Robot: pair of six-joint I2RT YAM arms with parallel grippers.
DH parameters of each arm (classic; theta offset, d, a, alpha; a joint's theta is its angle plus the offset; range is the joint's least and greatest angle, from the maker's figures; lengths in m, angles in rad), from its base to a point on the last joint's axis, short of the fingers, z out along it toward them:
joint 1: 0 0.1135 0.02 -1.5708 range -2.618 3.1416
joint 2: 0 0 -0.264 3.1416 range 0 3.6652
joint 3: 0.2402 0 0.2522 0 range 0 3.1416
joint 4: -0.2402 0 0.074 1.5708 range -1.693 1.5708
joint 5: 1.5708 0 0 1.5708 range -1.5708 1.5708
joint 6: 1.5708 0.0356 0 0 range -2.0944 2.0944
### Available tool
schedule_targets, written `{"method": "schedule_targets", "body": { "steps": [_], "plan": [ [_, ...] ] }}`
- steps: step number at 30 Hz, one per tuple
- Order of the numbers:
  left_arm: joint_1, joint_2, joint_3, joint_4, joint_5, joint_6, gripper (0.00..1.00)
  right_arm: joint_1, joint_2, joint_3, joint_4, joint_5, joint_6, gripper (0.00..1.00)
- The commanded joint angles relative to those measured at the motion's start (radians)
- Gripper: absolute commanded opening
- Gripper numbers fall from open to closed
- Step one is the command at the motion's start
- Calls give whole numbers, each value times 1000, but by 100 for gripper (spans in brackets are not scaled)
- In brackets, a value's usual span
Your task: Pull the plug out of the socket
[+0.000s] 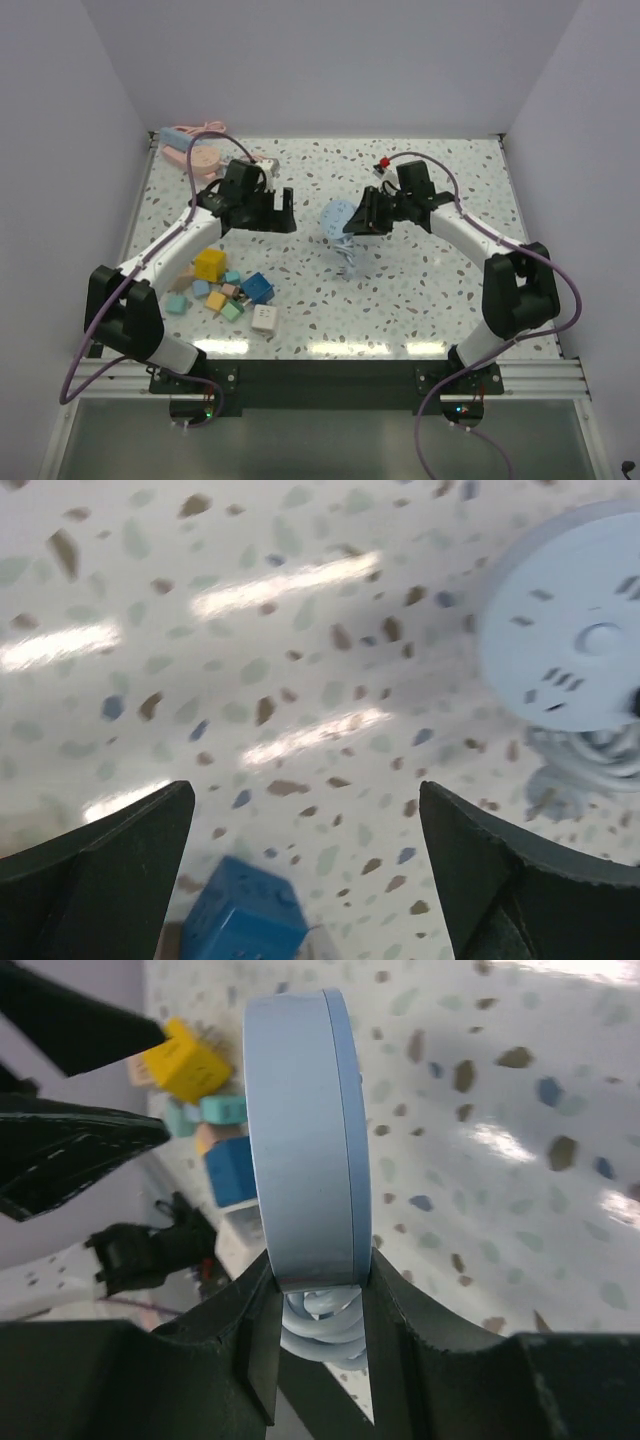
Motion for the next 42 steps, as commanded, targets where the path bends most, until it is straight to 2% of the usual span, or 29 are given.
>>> {"method": "schedule_targets", "body": {
  "steps": [1,4,7,10,14,16,17,19,20,22,23,24,25,26,27,28,29,30,32,37,39,42],
  "plan": [
    [32,-23,7,222,423,-6,100,4,-48,-14,291,-363,110,0],
    [54,-26,-66,481,668,-75,100,4,-54,-14,317,-477,109,0],
    [61,0,-71,527,769,-98,100,4,-85,-8,288,-514,74,0],
    [63,14,-97,654,878,-158,100,13,-94,-8,311,-562,86,0],
    [63,40,-97,713,932,-171,100,39,-94,2,317,-618,80,0],
    [61,37,-128,829,999,-234,95,48,-82,15,284,-614,60,0],
    [63,35,-134,849,1016,-253,87,46,-78,15,284,-612,59,0],
    [63,35,-137,856,1037,-257,78,46,-74,23,276,-599,54,0],
    [63,32,-140,856,1041,-256,67,48,-71,31,270,-594,51,0],
    [63,32,-148,854,1051,-254,52,48,-68,48,242,-577,34,6],
    [63,32,-150,854,1057,-254,30,48,-64,54,227,-570,26,9],
    [64,32,-154,853,1059,-256,18,48,-62,63,206,-553,20,15],
    [69,31,-156,848,1056,-253,5,46,-62,66,198,-546,16,29],
    [72,28,-157,843,1051,-248,0,46,-58,71,189,-536,14,36],
    [81,25,-159,839,1047,-245,0,46,-58,74,157,-511,-3,47],
    [89,25,-159,828,1042,-241,0,45,-54,78,138,-494,-13,70],
    [100,22,-156,811,1035,-219,0,45,-54,87,117,-479,-24,87],
    [132,22,-145,788,1001,-204,0,43,-54,92,74,-458,-39,98],
    [173,32,-125,700,935,-161,0,37,-54,103,32,-375,-50,99],
    [345,103,11,523,560,-142,0,27,-79,100,-12,-231,-44,99],
    [403,158,80,515,419,-175,0,27,-81,117,-51,-192,-66,99],
    [475,230,152,569,305,-222,0,27,-96,120,-74,-152,-81,99]
  ]
}}
